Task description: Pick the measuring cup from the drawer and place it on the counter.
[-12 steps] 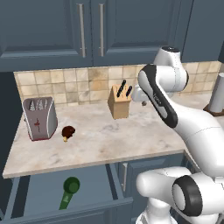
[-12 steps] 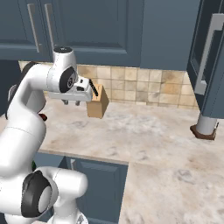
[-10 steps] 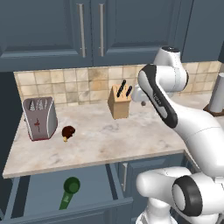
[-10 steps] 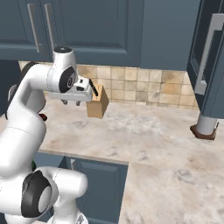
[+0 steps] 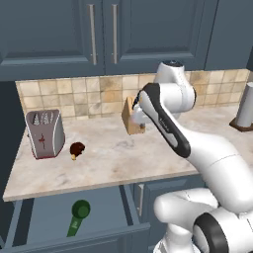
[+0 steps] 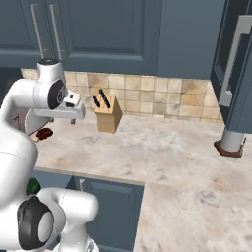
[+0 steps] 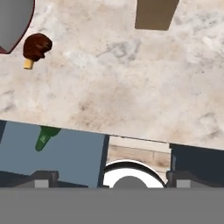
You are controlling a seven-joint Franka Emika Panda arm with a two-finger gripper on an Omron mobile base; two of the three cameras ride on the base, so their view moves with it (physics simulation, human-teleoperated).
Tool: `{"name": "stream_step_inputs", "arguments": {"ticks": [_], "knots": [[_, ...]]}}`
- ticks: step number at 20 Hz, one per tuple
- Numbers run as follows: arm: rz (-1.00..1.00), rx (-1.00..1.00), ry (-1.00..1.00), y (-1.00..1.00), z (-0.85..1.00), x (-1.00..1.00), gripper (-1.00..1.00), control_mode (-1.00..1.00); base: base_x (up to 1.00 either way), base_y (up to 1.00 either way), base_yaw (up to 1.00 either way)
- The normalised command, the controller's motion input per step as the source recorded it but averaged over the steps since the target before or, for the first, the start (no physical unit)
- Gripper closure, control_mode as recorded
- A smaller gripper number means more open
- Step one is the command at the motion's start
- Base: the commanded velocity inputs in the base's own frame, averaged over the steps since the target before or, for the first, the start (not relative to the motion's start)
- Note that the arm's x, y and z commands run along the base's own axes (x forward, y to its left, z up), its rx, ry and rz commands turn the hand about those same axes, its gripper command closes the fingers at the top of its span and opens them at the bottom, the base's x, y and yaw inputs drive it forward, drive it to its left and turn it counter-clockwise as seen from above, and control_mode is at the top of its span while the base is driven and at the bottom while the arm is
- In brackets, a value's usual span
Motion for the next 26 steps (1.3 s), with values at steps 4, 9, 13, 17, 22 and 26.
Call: {"name": "stream_step_inputs", "arguments": {"ticks": [4, 9, 13, 17, 22, 26], "knots": [[0.00, 0.00, 0.00, 1.00, -0.41, -0.41, -1.00, -1.00, 0.00, 0.00, 0.00], [0.00, 0.00, 0.13, 1.00, -0.53, -0.34, -1.00, -1.00, 0.00, 0.00, 0.00], [0.00, 0.00, 0.30, 0.83, -0.65, -0.17, -1.00, -1.00, 0.00, 0.00, 0.00], [0.00, 0.00, 0.43, 0.56, -0.73, -0.02, -1.00, -1.00, 0.00, 0.00, 0.00], [0.00, 0.00, 0.33, 0.33, -0.86, -0.04, -1.00, -1.00, 0.00, 0.00, 0.00], [0.00, 0.00, 0.13, 0.16, -1.00, -0.20, -1.00, -1.00, 0.00, 0.00, 0.00]]}}
